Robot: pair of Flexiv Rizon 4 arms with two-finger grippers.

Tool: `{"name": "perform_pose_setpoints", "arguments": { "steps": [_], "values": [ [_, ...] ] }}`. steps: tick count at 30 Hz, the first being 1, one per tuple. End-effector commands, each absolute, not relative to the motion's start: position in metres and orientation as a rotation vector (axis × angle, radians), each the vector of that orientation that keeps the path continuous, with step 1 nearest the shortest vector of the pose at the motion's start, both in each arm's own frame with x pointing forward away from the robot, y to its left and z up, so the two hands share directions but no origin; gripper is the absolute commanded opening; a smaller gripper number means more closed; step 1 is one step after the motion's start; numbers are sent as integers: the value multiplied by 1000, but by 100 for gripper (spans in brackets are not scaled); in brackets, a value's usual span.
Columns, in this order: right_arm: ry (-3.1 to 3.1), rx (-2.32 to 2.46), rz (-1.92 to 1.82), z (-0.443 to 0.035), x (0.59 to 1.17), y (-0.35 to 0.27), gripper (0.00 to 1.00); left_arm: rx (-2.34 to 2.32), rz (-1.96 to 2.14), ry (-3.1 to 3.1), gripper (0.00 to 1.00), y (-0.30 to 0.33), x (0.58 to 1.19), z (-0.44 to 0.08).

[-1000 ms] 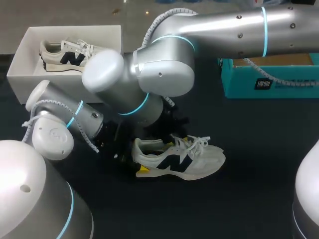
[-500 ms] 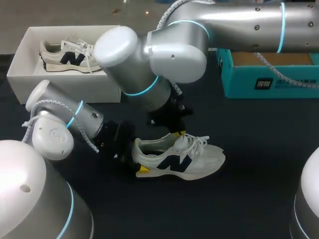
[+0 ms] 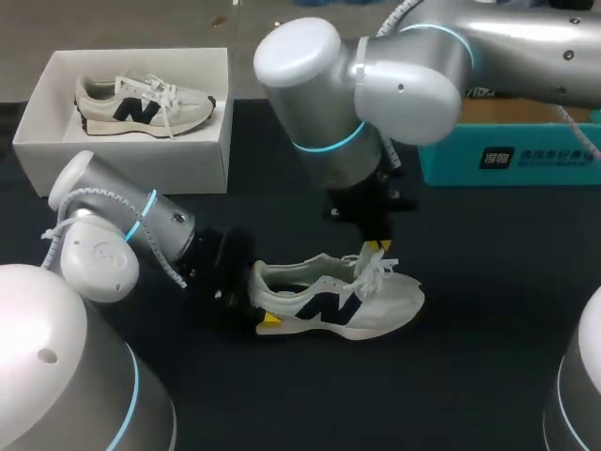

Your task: Take the shoe out of the shoebox, open the shoe tongue, remove and reinsert the insole, then place the shoe into the shoebox

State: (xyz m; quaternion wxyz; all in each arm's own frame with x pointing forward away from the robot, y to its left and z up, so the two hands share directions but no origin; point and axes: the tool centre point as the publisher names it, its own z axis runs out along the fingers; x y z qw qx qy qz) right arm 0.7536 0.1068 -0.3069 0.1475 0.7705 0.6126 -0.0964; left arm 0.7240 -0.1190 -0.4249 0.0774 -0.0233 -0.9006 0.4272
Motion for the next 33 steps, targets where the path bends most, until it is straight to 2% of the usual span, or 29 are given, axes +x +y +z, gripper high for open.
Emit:
{"name": "perform_pose_setpoints", "arguments": {
  "steps": [1,23,32,33],
  "values": [
    [1427,2507,-124,-318,750,89,0,-70,1273,-2698,0,-122,727,-434],
    [1343,2596,-278,-380,729,70,0,-70,1273,-2698,0,-122,727,-434],
    [1315,2603,-323,-389,723,64,0,-70,1273,-2698,0,-122,727,-434],
    [1312,2603,-322,-388,723,63,6,-70,1273,-2698,0,-122,727,-434]
  ]
}}
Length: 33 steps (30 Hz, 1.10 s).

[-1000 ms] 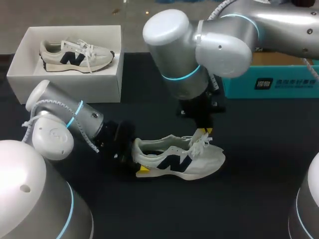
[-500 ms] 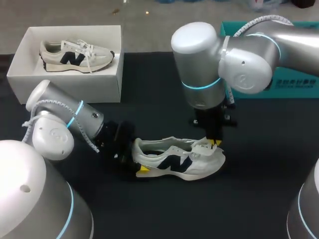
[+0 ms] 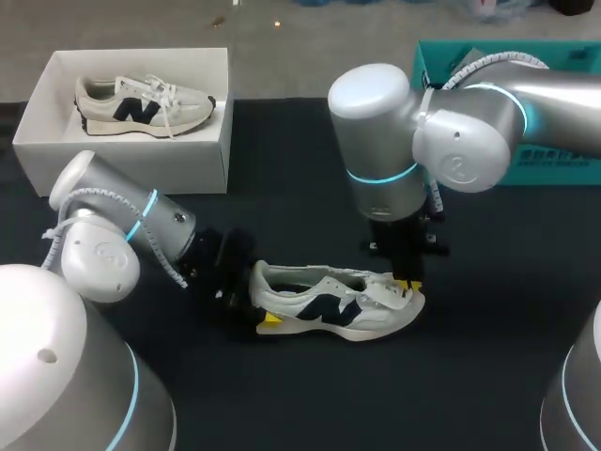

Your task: Take the shoe out of the shoebox, open the shoe tongue, remove and reinsert the insole, then place the shoe into the shoebox

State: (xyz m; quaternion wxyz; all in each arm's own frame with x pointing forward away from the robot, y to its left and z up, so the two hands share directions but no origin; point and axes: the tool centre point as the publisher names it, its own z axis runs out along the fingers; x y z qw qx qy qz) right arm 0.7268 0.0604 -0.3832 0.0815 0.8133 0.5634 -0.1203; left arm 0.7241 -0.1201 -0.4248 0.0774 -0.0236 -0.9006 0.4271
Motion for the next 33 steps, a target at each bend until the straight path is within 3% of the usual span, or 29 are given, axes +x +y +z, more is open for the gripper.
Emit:
{"name": "perform_pose_setpoints", "arguments": {
  "steps": [1,2,5,7,13,28,33],
  "values": [
    [1310,2602,-317,-386,722,63,28,-70,1273,-2698,0,-122,727,-434],
    [1309,2600,-310,-384,722,63,38,-70,1273,-2698,0,-122,727,-434],
    [1307,2599,-283,-377,723,64,50,-70,1273,-2698,0,-122,727,-434],
    [1306,2599,-257,-371,723,66,71,-70,1273,-2698,0,-122,727,-434],
    [1311,2608,-132,-344,725,75,100,-70,1273,-2698,0,-122,727,-434],
    [1493,2561,306,-258,735,111,100,-70,1273,-2698,0,-122,727,-434],
    [1893,2207,555,-232,726,142,100,-70,1273,-2698,0,-122,727,-434]
  ]
}}
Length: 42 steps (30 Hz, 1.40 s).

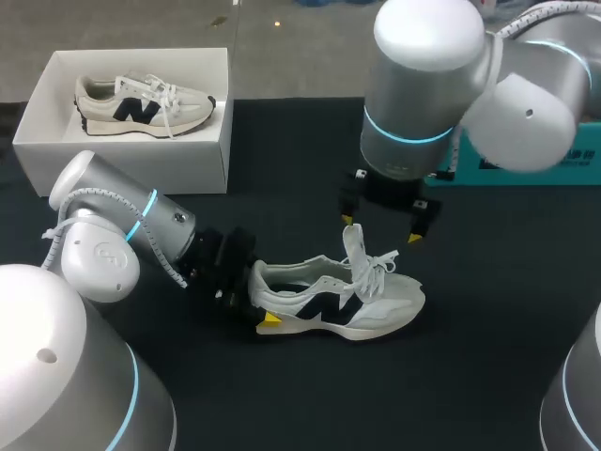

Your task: Take the shoe out of the shoebox, open the shoe tongue, remove and reinsert the insole, then place the shoe into the shoebox

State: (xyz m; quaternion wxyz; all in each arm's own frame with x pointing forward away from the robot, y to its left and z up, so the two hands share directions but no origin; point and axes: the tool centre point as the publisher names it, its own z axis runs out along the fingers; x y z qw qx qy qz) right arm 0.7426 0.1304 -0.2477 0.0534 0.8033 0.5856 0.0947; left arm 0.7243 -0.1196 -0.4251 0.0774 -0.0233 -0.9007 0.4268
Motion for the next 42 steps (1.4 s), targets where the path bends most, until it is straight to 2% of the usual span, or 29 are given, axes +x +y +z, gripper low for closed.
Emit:
{"name": "perform_pose_setpoints", "arguments": {
  "steps": [1,4,16,21,26,27,28,29,42],
  "values": [
    [1995,2095,554,-230,721,149,100,-70,1273,-2698,0,-122,727,-434],
    [2111,1903,371,-230,713,162,100,-70,1273,-2698,0,-122,727,-434],
    [2111,1903,371,-230,713,162,100,-70,1273,-2698,0,-122,727,-434],
    [2385,1345,282,-231,710,187,100,-70,1273,-2698,0,-122,727,-434],
    [2534,1123,307,-233,710,192,100,-70,1273,-2698,0,-122,727,-434],
    [2551,1109,312,-234,711,192,48,-70,1273,-2698,0,-122,727,-434],
    [2574,1088,323,-234,711,191,10,-70,1273,-2698,0,-122,727,-434],
    [2583,1080,316,-235,712,191,0,-70,1273,-2698,0,-122,727,-434],
    [2546,1144,246,-235,715,189,0,-70,1273,-2698,0,-122,727,-434]
  ]
}}
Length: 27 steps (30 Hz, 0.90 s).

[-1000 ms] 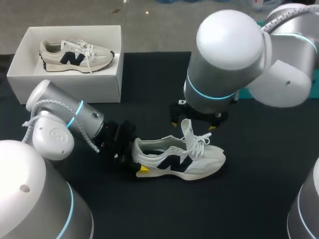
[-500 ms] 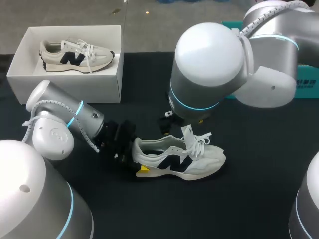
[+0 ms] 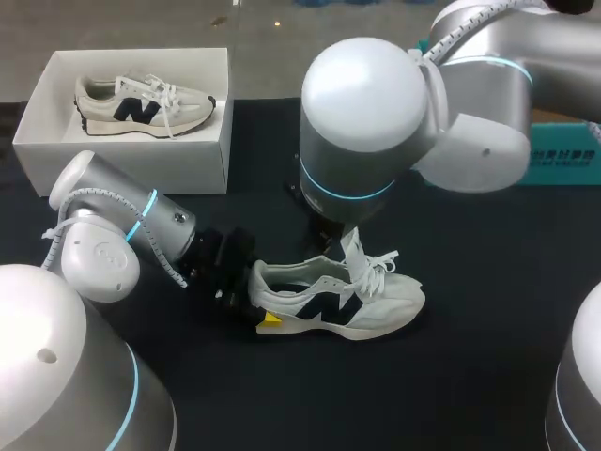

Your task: Take the shoe out of the shoebox, open the shoe tongue, remove and reinsert the insole, then place the shoe into the shoebox

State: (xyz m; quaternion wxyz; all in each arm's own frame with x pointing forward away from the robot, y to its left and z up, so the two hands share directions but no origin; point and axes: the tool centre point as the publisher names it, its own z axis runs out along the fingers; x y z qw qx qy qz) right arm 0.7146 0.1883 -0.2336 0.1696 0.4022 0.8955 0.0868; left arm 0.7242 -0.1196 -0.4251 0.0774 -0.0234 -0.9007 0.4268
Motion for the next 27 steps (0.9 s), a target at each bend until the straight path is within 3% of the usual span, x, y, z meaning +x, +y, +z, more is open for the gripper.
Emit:
{"name": "perform_pose_setpoints", "arguments": {
  "steps": [1,7,13,27],
  "values": [
    [2546,1144,246,-235,715,189,0,-70,1273,-2698,0,-122,727,-434],
    [2617,980,324,-239,716,192,0,-70,1273,-2698,0,-122,727,-434],
    [2817,367,323,-248,709,202,0,-70,1273,-2698,0,-122,727,-434],
    [2798,353,231,-249,710,200,0,-70,1273,-2698,0,-122,727,-434]
  ]
}}
